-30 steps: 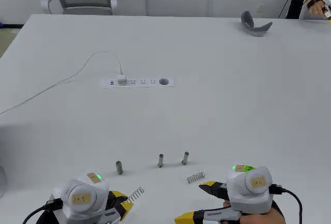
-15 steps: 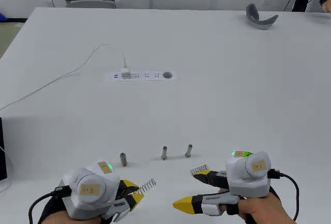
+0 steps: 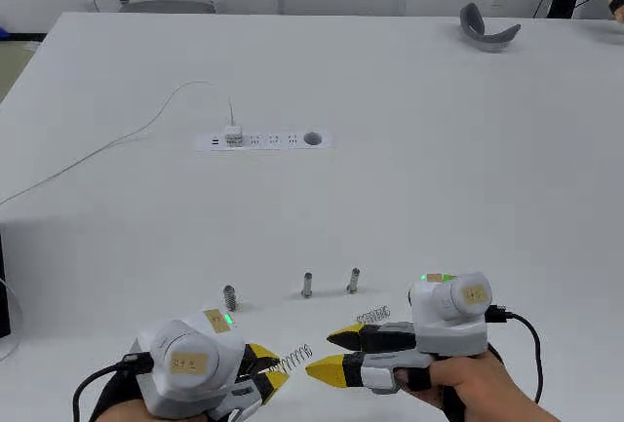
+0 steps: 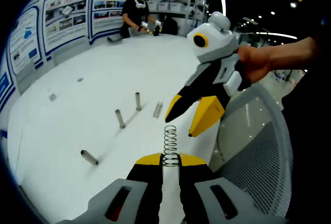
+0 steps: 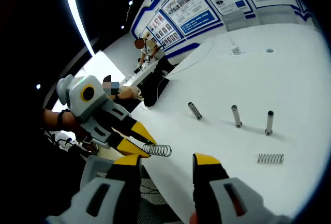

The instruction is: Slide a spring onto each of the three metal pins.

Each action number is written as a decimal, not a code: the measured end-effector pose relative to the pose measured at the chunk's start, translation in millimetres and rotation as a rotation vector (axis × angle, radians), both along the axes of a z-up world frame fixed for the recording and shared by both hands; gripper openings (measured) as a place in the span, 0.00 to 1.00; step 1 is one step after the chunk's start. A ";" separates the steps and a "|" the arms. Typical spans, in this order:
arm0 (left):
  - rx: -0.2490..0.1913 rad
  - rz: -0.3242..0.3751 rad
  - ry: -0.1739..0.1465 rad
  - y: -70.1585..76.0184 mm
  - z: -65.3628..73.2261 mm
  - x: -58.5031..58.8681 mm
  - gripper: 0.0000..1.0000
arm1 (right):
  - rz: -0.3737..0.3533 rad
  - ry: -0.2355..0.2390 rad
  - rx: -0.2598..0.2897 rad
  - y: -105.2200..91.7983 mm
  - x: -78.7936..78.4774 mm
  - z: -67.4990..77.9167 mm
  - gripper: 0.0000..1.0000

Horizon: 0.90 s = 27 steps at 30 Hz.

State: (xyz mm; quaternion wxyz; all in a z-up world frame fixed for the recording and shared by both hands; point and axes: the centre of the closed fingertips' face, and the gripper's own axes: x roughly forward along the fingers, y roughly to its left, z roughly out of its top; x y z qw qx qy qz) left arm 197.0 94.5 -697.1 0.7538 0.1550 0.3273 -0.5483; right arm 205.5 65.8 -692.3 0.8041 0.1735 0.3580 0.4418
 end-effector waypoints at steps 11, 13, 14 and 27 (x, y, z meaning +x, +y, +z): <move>-0.011 -0.045 -0.002 -8.4 3.3 -7.6 0.11 | 0.006 0.086 0.103 12.9 -5.9 3.0 0.28; -0.010 -0.051 -0.001 -8.6 3.3 -8.4 0.11 | 0.008 0.093 0.113 14.0 -7.3 4.5 0.26; -0.008 -0.053 -0.002 -8.4 3.1 -8.3 0.11 | 0.007 0.094 0.112 13.7 -7.3 4.4 0.26; -0.015 -0.090 -0.004 -13.4 3.5 -10.9 0.10 | 0.003 0.126 0.156 11.8 -6.9 11.4 0.17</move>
